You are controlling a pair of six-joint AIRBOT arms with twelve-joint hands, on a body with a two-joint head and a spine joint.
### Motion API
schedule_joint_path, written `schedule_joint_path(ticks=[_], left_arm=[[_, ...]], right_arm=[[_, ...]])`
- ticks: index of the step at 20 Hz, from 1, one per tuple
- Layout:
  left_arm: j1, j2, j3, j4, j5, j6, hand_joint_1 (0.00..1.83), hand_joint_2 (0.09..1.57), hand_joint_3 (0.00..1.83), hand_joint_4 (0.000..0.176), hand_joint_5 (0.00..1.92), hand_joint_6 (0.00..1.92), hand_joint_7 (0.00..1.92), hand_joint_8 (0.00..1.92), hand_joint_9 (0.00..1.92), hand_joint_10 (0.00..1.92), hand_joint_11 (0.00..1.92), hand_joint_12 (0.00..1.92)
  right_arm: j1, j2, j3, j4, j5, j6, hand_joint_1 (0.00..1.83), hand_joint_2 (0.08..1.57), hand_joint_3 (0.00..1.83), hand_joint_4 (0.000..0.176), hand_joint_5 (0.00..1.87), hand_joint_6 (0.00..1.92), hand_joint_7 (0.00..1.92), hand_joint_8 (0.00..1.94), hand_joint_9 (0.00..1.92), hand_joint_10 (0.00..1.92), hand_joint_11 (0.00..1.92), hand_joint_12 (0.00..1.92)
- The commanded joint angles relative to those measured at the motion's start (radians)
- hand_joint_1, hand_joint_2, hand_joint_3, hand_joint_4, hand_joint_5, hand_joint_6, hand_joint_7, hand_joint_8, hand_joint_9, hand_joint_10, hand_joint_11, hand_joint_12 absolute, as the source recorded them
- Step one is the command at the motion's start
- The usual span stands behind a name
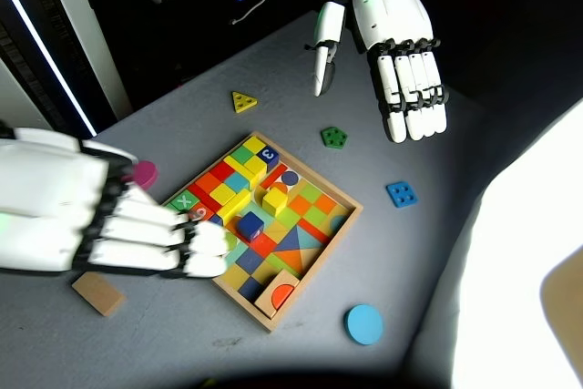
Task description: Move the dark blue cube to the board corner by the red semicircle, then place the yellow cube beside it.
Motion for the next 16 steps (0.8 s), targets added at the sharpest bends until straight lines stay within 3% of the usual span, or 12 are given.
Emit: schedule_joint_path(ticks=[1, 4, 10, 16], left_arm=[[-0.011, 0.003, -0.005, -0.014, -0.011, 0.002, 0.16, 1.28, 0.00, 0.000, 0.04, 0.00, 0.02, 0.00, 0.00, 0.00, 0.00, 0.09], [-0.011, 0.002, -0.009, -0.014, -0.010, 0.002, 0.14, 1.28, 0.00, 0.006, 0.04, 0.00, 0.02, 0.00, 0.00, 0.00, 0.00, 0.12], [-0.007, 0.001, -0.001, -0.014, -0.010, 0.003, 0.13, 1.28, 0.00, 0.004, 0.04, 0.00, 0.03, 0.00, 0.00, 0.00, 0.00, 0.11], [-0.006, 0.000, -0.001, -0.014, 0.011, 0.032, 0.17, 1.28, 0.00, 0.003, 0.04, 0.00, 0.03, 0.00, 0.00, 0.00, 0.00, 0.12]], right_arm=[[0.018, -0.010, 0.012, 0.008, 0.073, -0.002, 0.00, 1.17, 0.00, 0.000, 0.79, 0.17, 0.10, 0.00, 0.00, 0.00, 0.00, 0.00], [0.010, -0.082, 0.048, 0.008, 0.072, -0.004, 0.00, 1.17, 0.00, 0.000, 0.79, 0.16, 0.12, 0.01, 0.00, 0.00, 0.00, 0.00], [-0.058, -0.208, 0.143, 0.022, 0.105, -0.004, 0.00, 1.17, 0.00, 0.000, 0.79, 0.15, 0.11, 0.00, 0.00, 0.00, 0.00, 0.00], [-0.075, -0.306, 0.246, 0.058, 0.113, -0.004, 0.00, 1.17, 0.00, 0.000, 0.79, 0.14, 0.12, 0.01, 0.00, 0.00, 0.00, 0.00]])
